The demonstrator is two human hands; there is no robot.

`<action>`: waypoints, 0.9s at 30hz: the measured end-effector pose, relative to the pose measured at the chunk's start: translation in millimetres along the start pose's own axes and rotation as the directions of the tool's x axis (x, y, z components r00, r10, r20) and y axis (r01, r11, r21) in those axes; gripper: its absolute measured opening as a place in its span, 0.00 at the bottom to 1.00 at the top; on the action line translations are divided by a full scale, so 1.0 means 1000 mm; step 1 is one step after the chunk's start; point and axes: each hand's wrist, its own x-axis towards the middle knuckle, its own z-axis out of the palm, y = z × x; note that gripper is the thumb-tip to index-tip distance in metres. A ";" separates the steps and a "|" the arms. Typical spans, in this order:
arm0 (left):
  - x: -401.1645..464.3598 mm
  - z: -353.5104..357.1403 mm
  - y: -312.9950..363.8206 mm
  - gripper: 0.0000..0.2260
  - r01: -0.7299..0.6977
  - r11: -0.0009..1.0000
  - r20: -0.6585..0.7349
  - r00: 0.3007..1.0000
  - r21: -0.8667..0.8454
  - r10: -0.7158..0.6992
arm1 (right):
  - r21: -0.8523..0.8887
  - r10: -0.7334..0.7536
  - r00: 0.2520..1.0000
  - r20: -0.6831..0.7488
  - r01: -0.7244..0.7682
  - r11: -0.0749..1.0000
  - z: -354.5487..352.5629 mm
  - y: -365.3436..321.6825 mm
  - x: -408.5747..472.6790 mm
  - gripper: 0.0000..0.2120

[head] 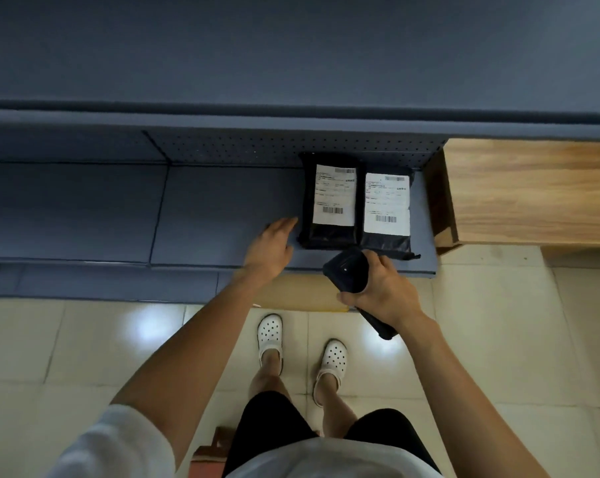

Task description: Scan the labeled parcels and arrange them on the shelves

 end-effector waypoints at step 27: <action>-0.430 -0.236 -0.527 0.23 0.744 0.636 -0.486 0.486 -0.206 -0.726 | -0.199 -0.692 0.574 0.438 0.812 0.548 0.284 -0.648 -0.071 0.46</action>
